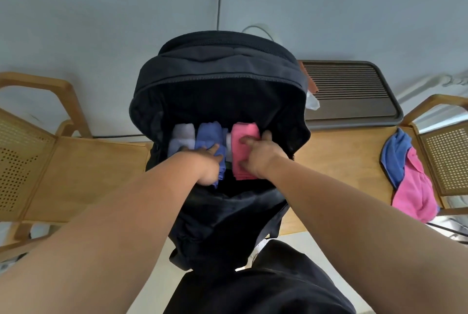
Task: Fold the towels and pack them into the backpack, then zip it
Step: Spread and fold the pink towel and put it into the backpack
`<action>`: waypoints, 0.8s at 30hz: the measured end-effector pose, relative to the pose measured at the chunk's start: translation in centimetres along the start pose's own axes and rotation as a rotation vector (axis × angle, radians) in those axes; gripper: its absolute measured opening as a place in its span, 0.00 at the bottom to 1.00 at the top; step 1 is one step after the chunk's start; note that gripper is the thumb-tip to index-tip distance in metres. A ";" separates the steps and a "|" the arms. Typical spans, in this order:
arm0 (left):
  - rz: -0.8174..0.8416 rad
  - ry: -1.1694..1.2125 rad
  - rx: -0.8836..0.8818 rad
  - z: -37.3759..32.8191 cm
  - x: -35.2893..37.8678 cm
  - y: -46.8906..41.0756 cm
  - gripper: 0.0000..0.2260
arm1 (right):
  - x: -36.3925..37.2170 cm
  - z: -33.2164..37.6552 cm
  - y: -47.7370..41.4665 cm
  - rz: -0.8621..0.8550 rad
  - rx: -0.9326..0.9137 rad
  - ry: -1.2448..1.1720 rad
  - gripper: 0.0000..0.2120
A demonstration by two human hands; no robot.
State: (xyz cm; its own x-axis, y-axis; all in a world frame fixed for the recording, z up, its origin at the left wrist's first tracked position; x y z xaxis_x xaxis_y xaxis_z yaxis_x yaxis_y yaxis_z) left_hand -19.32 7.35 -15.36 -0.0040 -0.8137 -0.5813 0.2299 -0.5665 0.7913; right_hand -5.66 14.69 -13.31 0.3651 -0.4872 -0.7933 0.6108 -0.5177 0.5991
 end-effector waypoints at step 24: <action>-0.225 0.431 0.079 0.1 -1.2 2.7 0.22 | -1.0 1.3 0.9 0.193 -0.082 0.147 0.37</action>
State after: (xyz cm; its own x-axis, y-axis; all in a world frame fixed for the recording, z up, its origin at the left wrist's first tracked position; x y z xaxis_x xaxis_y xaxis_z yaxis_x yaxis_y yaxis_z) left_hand -18.78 6.76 -12.51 0.3618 -0.5517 -0.7515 0.1951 -0.7435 0.6397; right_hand -6.38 13.77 -11.84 0.5754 -0.4609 -0.6757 0.5724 -0.3631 0.7351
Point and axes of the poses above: each hand's wrist, its own y-axis away from the middle knuckle, its own x-axis out of the palm, z = x × y, the point moved 3 cm from there along -y, towards the middle knuckle, and after that the axes turned 14 degrees about -x, right-handed, at the moved point
